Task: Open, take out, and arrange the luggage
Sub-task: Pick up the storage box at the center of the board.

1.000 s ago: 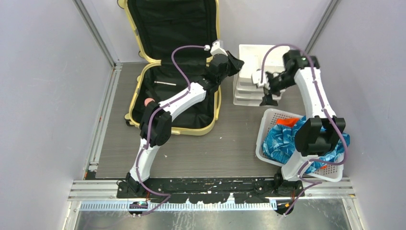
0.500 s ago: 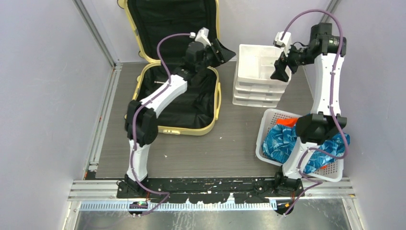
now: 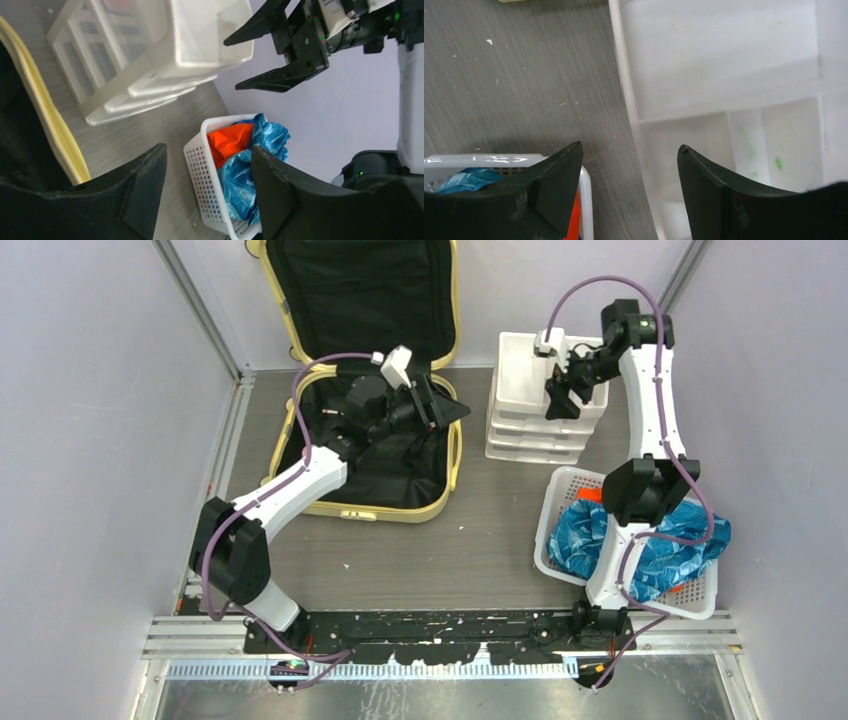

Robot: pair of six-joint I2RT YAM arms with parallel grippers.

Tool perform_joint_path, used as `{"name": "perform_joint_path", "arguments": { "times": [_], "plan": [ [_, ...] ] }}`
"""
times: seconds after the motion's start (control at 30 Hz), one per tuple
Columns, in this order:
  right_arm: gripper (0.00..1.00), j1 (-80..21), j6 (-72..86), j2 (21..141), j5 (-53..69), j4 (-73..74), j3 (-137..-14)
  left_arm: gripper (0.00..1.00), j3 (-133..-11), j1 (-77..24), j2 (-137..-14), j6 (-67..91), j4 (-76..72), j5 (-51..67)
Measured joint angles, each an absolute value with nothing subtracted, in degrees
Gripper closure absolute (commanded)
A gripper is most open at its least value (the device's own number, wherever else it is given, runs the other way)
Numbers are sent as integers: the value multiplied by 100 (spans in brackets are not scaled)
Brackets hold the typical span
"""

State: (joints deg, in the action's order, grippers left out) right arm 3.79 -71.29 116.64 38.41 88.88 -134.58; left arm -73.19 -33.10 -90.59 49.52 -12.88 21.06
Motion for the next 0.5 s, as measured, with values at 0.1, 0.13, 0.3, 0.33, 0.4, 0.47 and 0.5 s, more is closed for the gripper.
{"name": "perform_joint_path", "arguments": {
  "times": [0.1, 0.13, 0.3, 0.33, 0.4, 0.47, 0.5],
  "plan": [
    [48, 183, -7091, 11771, 3719, 8888, -13458, 36, -7006, -3310, -8956, 5019, -1267, 2128],
    [56, 148, -7085, 11810, 3675, 8879, -13458, 36, -6912, -3310, -8901, 5048, -1262, 2126],
    [81, 130, -7085, 12005, 3415, 8892, -13458, 37, -6504, -3341, -8499, 5231, -1278, 2123],
    [86, 130, -7105, 12007, 3402, 8860, -13458, 37, -6436, -3369, -8418, 5293, -1315, 2108],
    [94, 128, -7181, 11992, 3371, 8855, -13434, 39, -6370, -3444, -8364, 5448, -1426, 2082],
    [99, 115, -7203, 11950, 3422, 8833, -13360, 41, -6289, -3559, -8379, 5695, -1634, 2012],
    [99, 108, -7153, 11920, 3422, 8805, -13321, 43, -6246, -3614, -8403, 5843, -1737, 1962]
  ]
}}
